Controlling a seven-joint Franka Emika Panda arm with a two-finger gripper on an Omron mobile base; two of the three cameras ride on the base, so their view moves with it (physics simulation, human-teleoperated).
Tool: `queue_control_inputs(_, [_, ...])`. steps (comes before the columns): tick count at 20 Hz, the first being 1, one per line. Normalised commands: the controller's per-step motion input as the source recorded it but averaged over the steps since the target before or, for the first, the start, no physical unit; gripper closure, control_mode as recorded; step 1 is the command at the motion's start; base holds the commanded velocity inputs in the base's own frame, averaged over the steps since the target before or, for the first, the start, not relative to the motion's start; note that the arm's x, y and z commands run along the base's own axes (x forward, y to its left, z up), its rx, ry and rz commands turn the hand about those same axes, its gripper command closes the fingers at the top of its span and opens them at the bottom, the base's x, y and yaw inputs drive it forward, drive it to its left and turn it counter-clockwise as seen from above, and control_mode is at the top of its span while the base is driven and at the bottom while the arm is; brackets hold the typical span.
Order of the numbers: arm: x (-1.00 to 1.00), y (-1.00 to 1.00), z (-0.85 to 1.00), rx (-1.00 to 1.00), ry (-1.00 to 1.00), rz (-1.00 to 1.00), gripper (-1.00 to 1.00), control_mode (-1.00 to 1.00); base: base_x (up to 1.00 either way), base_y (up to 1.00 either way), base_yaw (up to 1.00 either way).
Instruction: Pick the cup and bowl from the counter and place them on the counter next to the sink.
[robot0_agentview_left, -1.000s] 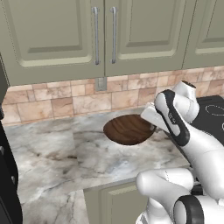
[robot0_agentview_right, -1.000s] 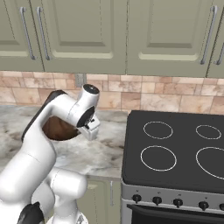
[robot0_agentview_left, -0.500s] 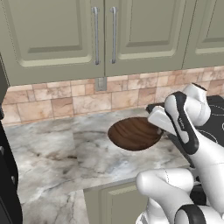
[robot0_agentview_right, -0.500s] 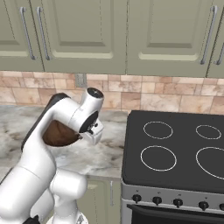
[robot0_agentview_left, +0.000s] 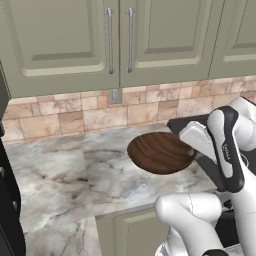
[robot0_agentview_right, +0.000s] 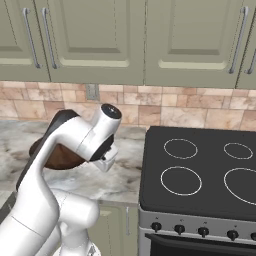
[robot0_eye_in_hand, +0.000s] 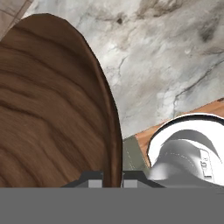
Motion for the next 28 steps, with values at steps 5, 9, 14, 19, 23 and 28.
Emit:
queue_control_inputs(5, [-0.13,0.0,0.13,0.01,0.0,0.0,1.0,-1.0,0.0,0.0,0.0])
queue_control_inputs(9, [0.0,0.0,0.0,0.0,0.0,0.0,1.0,-1.0,0.0,0.0,0.0])
queue_control_inputs(14, [0.0,0.0,0.0,0.0,0.0,0.0,1.0,-1.0,0.0,0.0,0.0])
queue_control_inputs(19, [0.0,0.0,0.0,0.0,0.0,0.0,1.0,1.0,0.0,0.0,0.0])
queue_control_inputs(23, [0.0,0.0,0.0,0.0,0.0,0.0,1.0,1.0,0.0,0.0,0.0])
queue_control_inputs(28, [0.0,0.0,0.0,0.0,0.0,0.0,1.0,1.0,-0.73,-0.06,-0.03])
